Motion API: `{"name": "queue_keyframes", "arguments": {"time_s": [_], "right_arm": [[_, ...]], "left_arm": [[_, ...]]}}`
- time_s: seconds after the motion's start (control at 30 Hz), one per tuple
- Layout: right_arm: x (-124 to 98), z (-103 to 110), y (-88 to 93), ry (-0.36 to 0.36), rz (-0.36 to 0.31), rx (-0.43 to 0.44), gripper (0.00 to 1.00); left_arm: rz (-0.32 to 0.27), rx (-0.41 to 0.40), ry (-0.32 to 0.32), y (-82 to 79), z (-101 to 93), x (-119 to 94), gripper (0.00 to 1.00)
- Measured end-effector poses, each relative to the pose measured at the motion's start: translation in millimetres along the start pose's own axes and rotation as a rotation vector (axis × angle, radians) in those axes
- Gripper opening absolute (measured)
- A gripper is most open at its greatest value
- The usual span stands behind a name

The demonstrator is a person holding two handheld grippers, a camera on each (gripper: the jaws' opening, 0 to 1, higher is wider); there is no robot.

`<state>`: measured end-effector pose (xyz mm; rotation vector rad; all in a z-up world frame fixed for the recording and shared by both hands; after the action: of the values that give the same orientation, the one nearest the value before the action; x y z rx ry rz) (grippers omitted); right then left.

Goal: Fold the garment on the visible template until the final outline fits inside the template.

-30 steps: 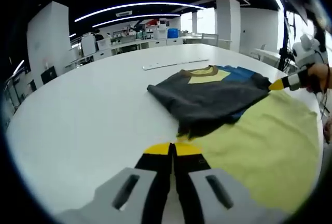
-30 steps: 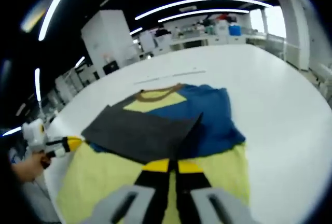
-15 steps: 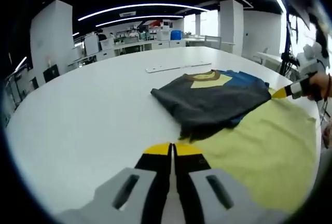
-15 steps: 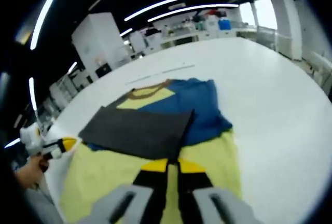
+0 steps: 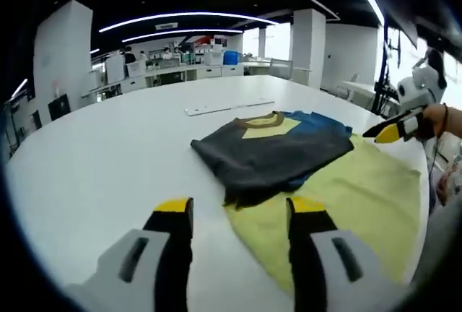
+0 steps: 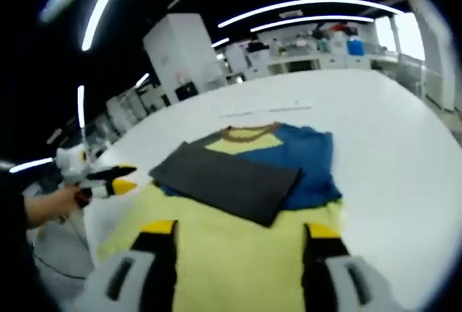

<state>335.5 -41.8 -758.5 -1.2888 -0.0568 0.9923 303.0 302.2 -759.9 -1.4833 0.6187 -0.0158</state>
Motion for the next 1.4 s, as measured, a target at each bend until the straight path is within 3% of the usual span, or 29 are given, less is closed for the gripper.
{"name": "queue_keyframes", "arguments": {"time_s": [0.3, 0.63, 0.93, 1.23, 1.4], "right_arm": [[-33.8, 18.6, 0.8, -0.113, 0.064, -0.144, 0.97], [-60.7, 29.1, 11.4, -0.179, 0.147, -0.259, 0.99], [-83.7, 35.6, 37.0, -0.203, 0.220, -0.294, 0.99], [-99.7, 33.4, 64.9, -0.211, 0.282, -0.308, 0.91], [-104.1, 29.2, 75.5, -0.216, 0.306, -0.343, 0.82]], "left_arm": [[-0.007, -0.024, 0.101, -6.6, -29.5, -27.7, 0.79], [0.017, 0.045, 0.224, -4.6, -56.4, -50.7, 0.93], [0.068, 0.069, 0.318, 9.9, -79.8, -71.0, 0.91], [0.129, 0.067, 0.381, 31.5, -89.4, -83.6, 0.81], [0.169, 0.111, 0.420, 40.3, -95.3, -86.8, 0.78]]}}
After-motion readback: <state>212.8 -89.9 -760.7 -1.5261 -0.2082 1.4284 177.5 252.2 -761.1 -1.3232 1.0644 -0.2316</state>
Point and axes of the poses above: the point that each gripper's makers call its tool centre point, and the gripper's own axes: x roughly forward along the fingers, z roughly to its left, y roughly out of its underside, the point moved 8 cm from there along -x, roughly backward along the fingers, and after that the axes turned 4 degrees about -z, right-handed, at the moved point
